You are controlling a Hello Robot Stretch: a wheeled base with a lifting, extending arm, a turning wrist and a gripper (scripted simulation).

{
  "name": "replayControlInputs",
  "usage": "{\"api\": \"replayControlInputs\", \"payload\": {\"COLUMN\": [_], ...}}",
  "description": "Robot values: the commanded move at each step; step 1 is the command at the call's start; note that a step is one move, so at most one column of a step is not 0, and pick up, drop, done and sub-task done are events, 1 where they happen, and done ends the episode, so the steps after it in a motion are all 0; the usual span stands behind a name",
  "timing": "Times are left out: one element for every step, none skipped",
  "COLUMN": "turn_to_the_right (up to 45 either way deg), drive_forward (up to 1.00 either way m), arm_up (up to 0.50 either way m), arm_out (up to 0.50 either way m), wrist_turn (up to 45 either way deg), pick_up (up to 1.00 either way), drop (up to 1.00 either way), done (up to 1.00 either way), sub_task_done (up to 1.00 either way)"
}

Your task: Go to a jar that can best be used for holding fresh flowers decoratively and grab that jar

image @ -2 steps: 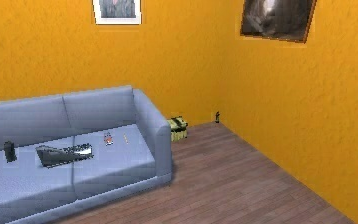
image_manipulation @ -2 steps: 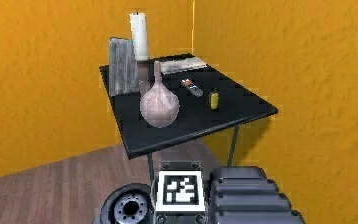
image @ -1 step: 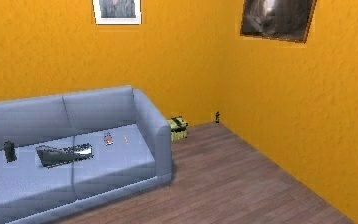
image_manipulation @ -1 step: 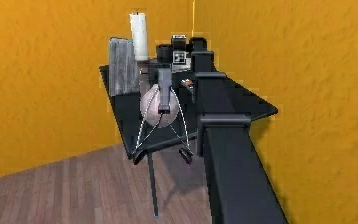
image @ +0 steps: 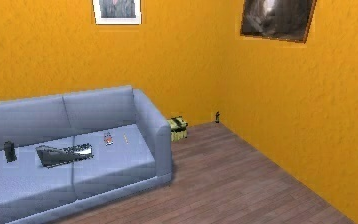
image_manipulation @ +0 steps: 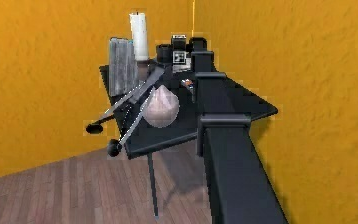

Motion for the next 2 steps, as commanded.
{"api": "replayControlInputs", "payload": {"turn_to_the_right": [0.0,0.0], "drive_forward": [0.00,0.00], "arm_up": [0.00,0.00], "arm_out": [0.00,0.00], "wrist_turn": [45.0,45.0], "pick_up": [0.00,0.00], "drop": [0.00,0.00], "done": [0.00,0.00], "sub_task_done": [0.00,0.00]}}
